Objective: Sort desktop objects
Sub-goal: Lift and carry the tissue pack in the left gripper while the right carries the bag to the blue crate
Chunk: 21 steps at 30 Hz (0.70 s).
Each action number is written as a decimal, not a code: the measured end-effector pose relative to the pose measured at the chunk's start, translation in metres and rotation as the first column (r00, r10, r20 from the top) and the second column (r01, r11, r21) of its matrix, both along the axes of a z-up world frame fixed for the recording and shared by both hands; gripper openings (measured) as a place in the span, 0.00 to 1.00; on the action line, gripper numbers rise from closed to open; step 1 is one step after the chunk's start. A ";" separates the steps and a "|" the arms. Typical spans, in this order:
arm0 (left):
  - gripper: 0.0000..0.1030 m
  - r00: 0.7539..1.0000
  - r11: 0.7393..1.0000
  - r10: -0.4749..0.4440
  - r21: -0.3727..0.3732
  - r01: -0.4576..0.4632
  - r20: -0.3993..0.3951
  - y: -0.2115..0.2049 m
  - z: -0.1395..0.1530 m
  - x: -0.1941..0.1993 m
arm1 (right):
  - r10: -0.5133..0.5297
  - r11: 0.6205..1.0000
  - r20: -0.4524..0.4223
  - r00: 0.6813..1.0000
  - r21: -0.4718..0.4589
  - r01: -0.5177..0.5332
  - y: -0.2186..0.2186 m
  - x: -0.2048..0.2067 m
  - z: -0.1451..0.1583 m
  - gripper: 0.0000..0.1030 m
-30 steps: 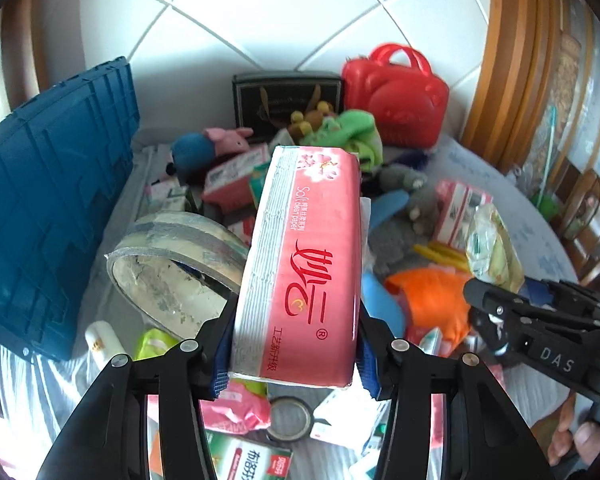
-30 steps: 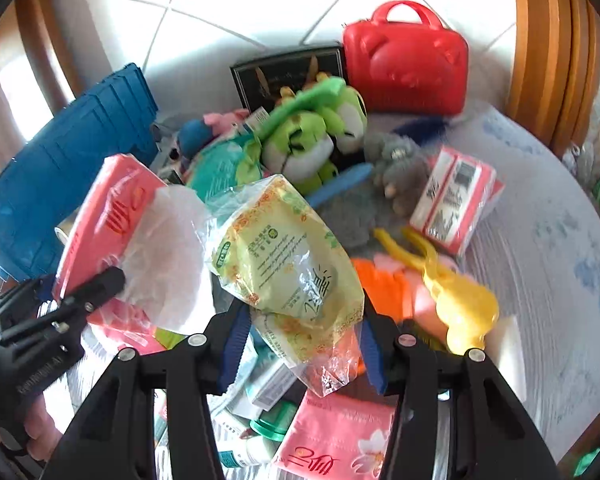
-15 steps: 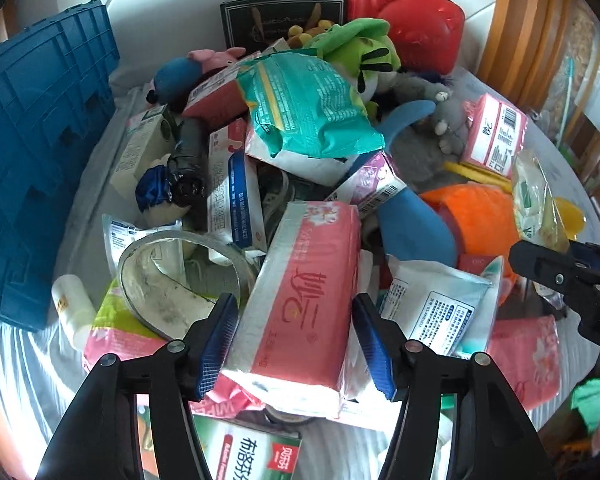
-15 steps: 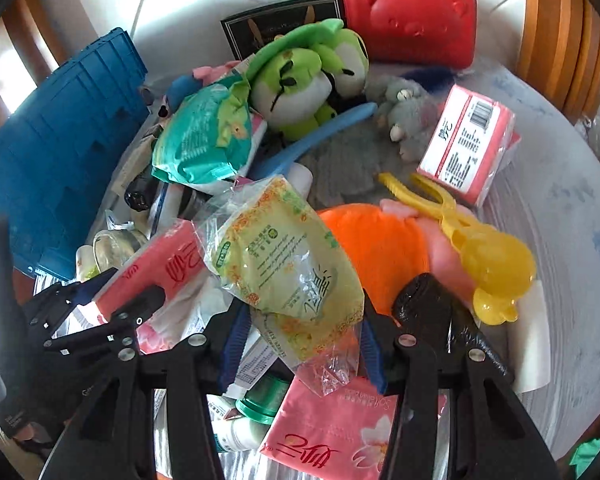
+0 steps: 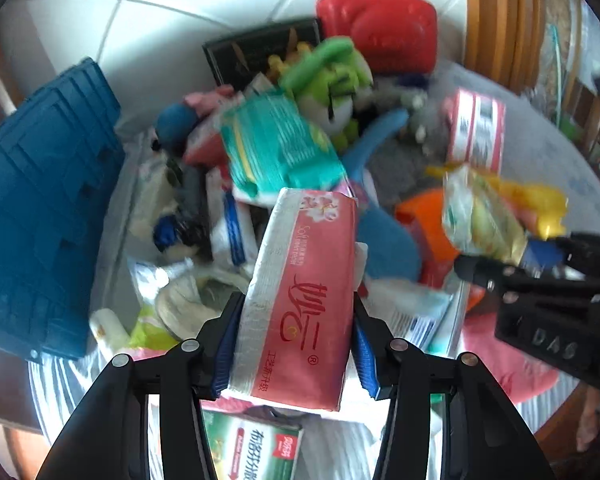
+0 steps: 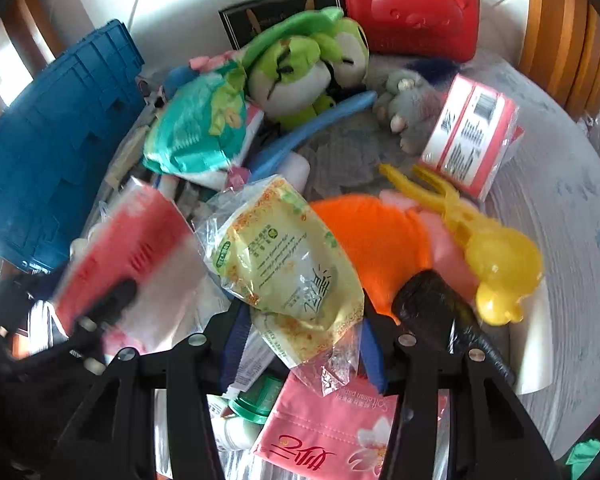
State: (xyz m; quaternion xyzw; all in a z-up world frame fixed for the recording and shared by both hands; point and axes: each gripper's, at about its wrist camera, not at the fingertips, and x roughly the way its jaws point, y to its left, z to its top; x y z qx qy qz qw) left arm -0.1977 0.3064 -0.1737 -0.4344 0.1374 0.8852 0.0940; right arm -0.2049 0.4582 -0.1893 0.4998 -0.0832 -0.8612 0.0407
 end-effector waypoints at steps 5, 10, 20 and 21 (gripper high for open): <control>0.46 0.997 0.998 0.038 0.061 -0.034 -0.061 -0.015 0.029 -0.003 | 0.031 1.000 -0.060 0.998 0.002 -0.031 -0.010 0.002 0.023 0.48; 0.46 0.991 0.992 0.098 0.086 -0.091 -0.093 -0.034 0.044 -0.003 | 0.083 0.997 -0.109 0.991 0.021 -0.081 -0.030 0.001 0.046 0.48; 0.46 0.965 0.971 0.219 0.131 -0.201 -0.142 -0.077 0.066 0.011 | 0.224 0.974 -0.192 0.956 0.071 -0.214 -0.081 0.001 0.087 0.48; 0.46 0.962 0.968 0.229 0.135 -0.210 -0.149 -0.082 0.068 0.013 | 0.235 0.972 -0.202 0.951 0.075 -0.225 -0.087 0.001 0.091 0.48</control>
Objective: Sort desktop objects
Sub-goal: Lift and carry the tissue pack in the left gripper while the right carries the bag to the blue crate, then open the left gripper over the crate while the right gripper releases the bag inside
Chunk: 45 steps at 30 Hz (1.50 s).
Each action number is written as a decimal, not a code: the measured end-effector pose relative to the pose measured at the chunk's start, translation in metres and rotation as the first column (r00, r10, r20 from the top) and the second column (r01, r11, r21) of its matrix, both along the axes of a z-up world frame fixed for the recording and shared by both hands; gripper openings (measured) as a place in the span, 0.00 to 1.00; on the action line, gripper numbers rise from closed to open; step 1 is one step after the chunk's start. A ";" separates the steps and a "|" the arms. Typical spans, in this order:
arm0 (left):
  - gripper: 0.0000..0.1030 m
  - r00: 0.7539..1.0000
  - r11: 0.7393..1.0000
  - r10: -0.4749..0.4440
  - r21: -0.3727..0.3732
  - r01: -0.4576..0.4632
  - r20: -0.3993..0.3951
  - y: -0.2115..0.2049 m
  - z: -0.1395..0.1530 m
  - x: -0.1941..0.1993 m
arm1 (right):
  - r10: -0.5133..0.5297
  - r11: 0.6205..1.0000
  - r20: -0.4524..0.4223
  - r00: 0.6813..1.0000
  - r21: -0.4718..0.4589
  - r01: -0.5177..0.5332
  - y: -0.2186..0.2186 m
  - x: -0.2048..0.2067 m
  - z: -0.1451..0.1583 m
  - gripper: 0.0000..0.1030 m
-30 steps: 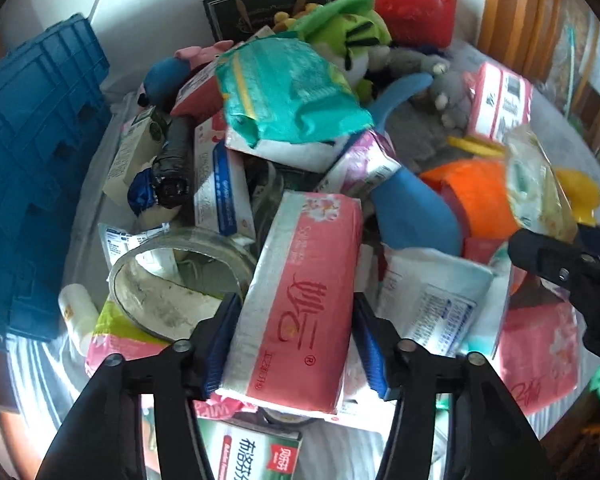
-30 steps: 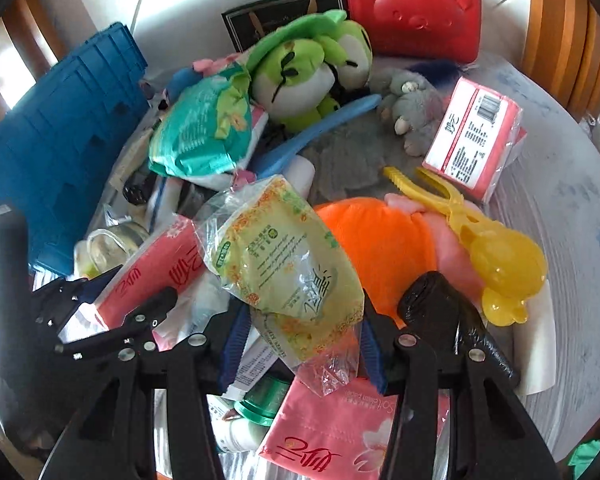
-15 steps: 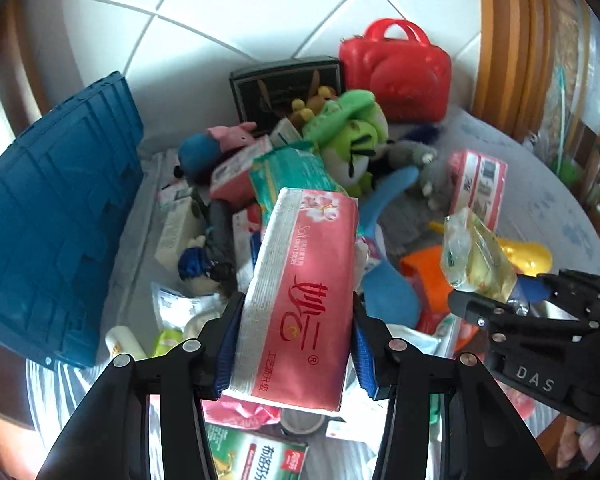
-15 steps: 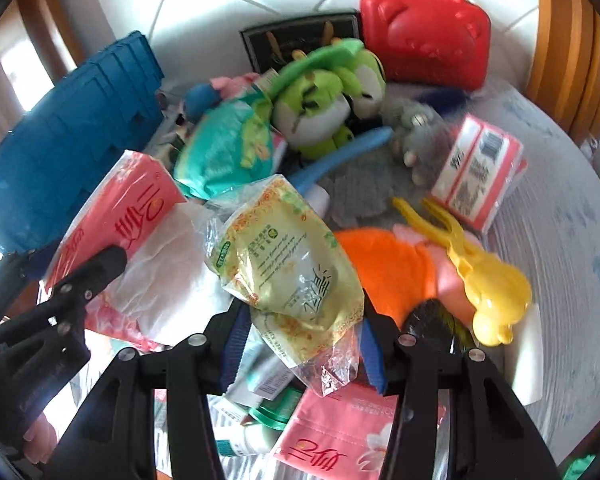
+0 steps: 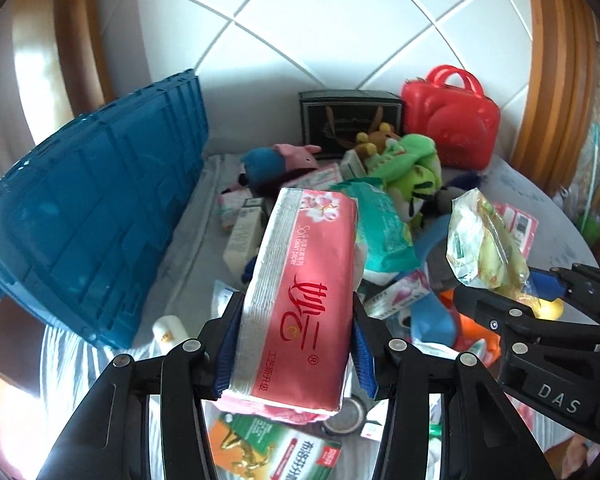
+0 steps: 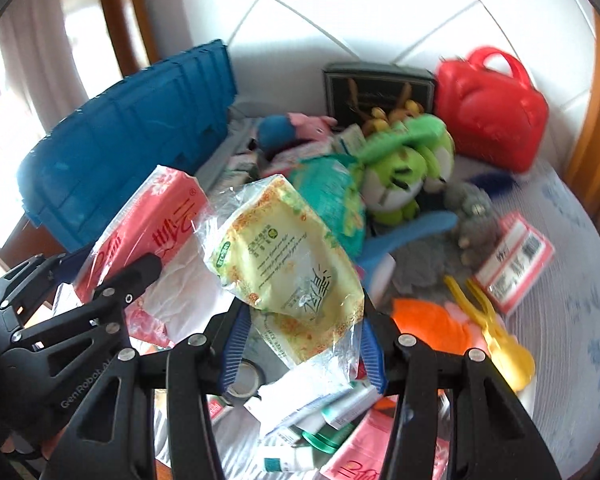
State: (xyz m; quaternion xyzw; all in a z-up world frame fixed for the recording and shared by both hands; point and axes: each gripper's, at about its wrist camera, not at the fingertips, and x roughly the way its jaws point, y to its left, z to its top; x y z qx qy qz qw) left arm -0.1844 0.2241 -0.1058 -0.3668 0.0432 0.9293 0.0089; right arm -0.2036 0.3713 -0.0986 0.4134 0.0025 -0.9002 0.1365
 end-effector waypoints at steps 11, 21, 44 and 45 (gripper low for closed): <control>0.46 0.983 0.995 0.097 0.043 -0.091 -0.158 -0.079 0.057 0.016 | 0.120 0.993 -0.140 0.983 0.040 -0.115 -0.080 0.006 0.055 0.48; 0.46 0.932 0.990 0.141 0.050 -0.132 -0.335 -0.179 0.131 0.004 | 0.135 0.991 -0.307 0.942 0.030 -0.132 -0.180 -0.006 0.124 0.48; 0.46 0.893 0.913 0.399 -0.004 -0.409 -0.210 -0.435 0.098 -0.086 | 0.327 0.944 -0.207 0.922 0.120 -0.308 -0.452 -0.092 0.105 0.48; 0.46 0.895 0.913 0.399 -0.002 -0.407 -0.199 -0.436 0.094 -0.088 | 0.326 0.944 -0.197 0.925 0.125 -0.306 -0.455 -0.095 0.101 0.48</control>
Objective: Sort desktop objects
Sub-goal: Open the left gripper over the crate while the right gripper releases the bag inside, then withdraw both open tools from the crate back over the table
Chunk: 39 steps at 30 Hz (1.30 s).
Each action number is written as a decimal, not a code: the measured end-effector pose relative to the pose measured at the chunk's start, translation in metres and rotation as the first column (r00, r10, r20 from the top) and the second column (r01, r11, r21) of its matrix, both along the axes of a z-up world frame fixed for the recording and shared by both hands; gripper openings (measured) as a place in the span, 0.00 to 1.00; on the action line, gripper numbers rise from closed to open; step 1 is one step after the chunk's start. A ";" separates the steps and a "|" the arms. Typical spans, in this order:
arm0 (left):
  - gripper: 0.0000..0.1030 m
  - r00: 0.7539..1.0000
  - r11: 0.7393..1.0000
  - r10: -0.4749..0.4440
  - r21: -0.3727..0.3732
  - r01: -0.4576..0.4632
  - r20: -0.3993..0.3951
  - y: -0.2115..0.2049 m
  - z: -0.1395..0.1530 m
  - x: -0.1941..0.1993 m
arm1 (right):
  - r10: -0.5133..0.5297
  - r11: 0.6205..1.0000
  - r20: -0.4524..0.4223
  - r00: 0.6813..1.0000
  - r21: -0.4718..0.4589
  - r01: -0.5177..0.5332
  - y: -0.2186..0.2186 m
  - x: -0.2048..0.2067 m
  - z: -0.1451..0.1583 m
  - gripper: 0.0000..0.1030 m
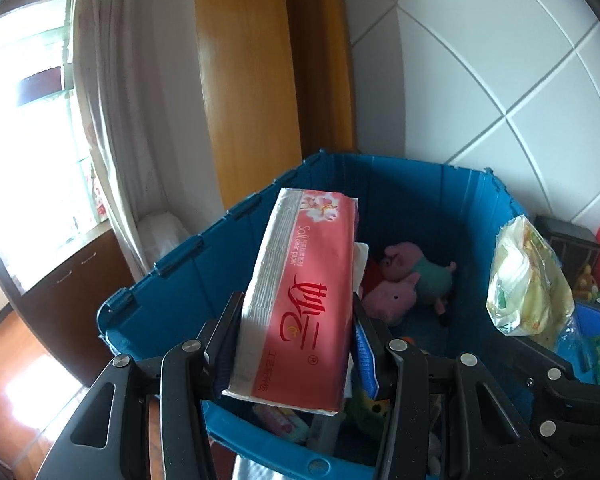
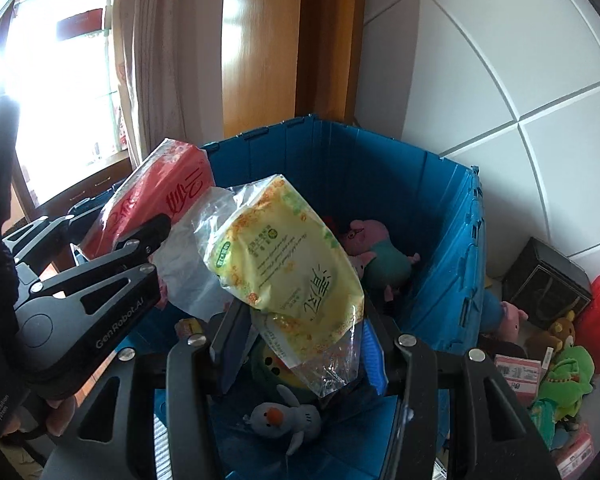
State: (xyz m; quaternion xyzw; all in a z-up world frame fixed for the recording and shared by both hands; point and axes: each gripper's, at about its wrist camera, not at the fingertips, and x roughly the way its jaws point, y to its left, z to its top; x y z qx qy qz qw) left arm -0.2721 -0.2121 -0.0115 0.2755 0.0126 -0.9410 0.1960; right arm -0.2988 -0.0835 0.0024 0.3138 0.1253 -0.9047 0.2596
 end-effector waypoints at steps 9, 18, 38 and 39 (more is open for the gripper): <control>0.51 0.999 0.999 -0.016 0.030 0.015 0.041 -0.011 -0.013 -0.010 | -0.016 1.000 0.011 1.000 0.021 0.016 -0.015 -0.005 -0.007 0.51; 0.74 1.000 0.999 -0.006 0.038 0.005 0.028 -0.014 -0.007 0.004 | -0.057 0.998 -0.007 0.998 0.020 0.057 -0.012 -0.003 0.000 0.75; 0.80 0.998 0.995 -0.049 0.082 0.053 -0.043 0.003 0.019 0.065 | -0.155 0.988 -0.066 0.986 -0.026 0.153 0.043 0.050 0.030 1.00; 0.81 0.998 0.995 -0.047 0.083 0.051 -0.041 0.004 0.019 0.067 | -0.159 0.987 -0.064 0.985 -0.029 0.158 0.047 0.052 0.030 1.00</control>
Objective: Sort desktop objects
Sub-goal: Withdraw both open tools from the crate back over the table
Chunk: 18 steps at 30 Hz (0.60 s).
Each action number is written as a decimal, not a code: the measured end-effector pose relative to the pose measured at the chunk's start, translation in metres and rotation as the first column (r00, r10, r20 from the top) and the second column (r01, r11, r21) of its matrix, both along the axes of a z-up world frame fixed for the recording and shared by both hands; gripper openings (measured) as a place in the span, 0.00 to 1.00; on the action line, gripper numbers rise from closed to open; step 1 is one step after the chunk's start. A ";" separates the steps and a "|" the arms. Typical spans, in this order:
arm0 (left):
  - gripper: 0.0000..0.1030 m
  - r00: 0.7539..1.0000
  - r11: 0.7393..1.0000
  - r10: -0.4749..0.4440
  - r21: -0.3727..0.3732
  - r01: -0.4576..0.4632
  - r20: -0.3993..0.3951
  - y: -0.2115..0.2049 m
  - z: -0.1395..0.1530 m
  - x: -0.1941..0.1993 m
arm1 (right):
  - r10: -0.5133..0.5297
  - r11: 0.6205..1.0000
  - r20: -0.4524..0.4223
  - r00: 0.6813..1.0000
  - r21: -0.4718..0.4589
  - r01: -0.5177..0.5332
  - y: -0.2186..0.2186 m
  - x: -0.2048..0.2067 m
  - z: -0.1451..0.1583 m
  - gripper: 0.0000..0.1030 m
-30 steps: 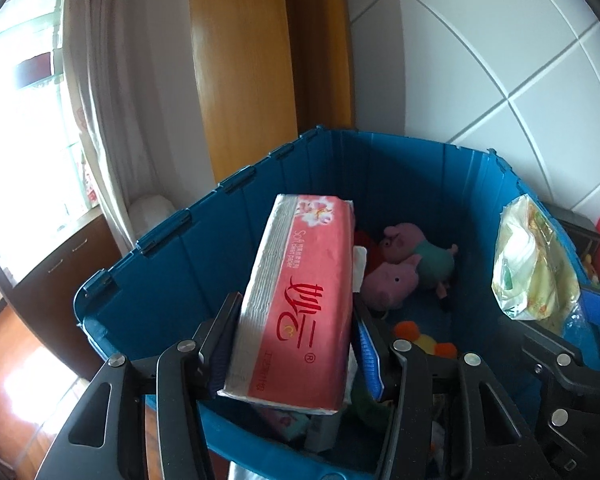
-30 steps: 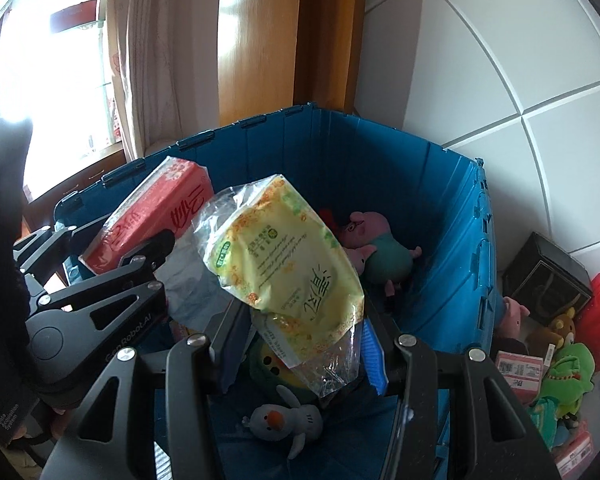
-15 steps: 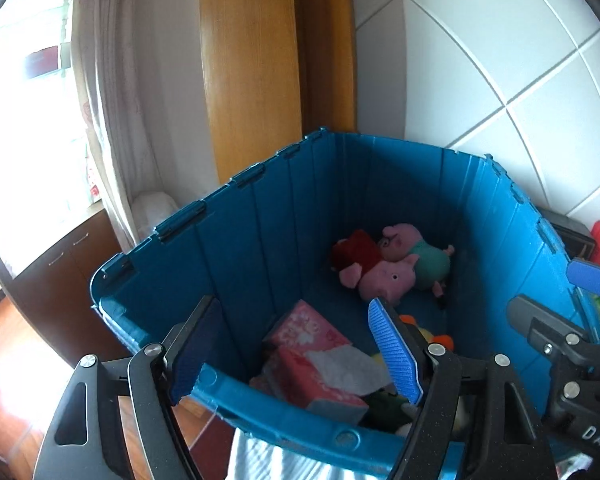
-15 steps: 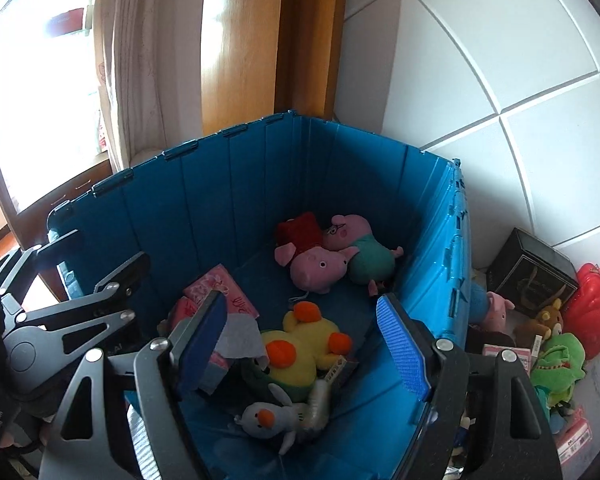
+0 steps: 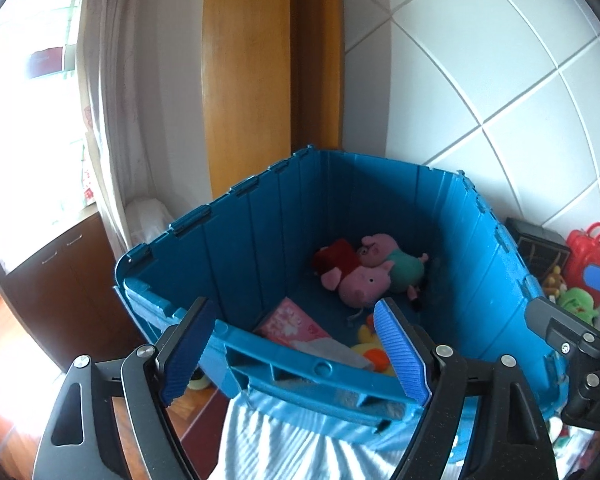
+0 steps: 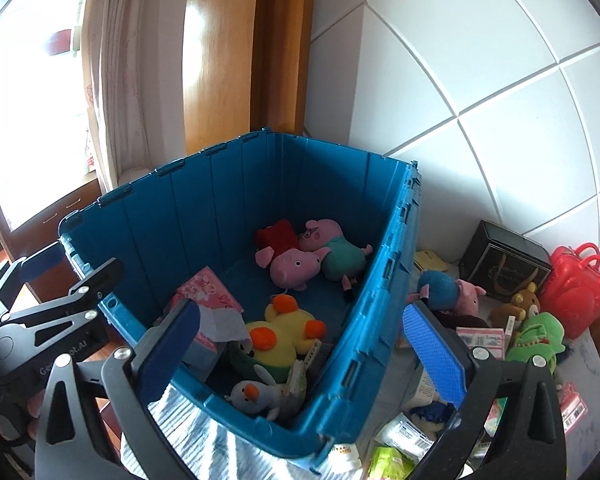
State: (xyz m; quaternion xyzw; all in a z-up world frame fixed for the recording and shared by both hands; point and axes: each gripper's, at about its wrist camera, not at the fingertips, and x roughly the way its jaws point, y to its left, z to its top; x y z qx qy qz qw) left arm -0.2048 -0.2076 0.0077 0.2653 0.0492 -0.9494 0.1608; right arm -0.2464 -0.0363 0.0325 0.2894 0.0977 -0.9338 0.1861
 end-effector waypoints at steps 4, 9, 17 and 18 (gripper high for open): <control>0.81 1.000 1.000 0.003 0.001 -0.003 0.003 0.009 0.001 0.009 | -0.013 1.000 0.008 1.000 -0.014 0.013 0.016 0.008 -0.001 1.00; 0.81 1.000 1.000 0.012 0.000 -0.012 -0.005 0.026 0.004 0.021 | -0.004 1.000 0.006 1.000 -0.012 0.004 0.035 0.022 -0.002 1.00; 0.81 1.000 0.999 -0.025 -0.024 0.025 -0.017 0.076 0.008 0.037 | -0.027 0.999 -0.009 1.000 -0.030 0.027 0.082 0.043 -0.002 1.00; 0.81 0.999 0.999 -0.035 -0.026 0.034 -0.018 0.083 0.008 0.039 | -0.036 0.999 -0.009 0.999 -0.034 0.036 0.090 0.046 -0.004 1.00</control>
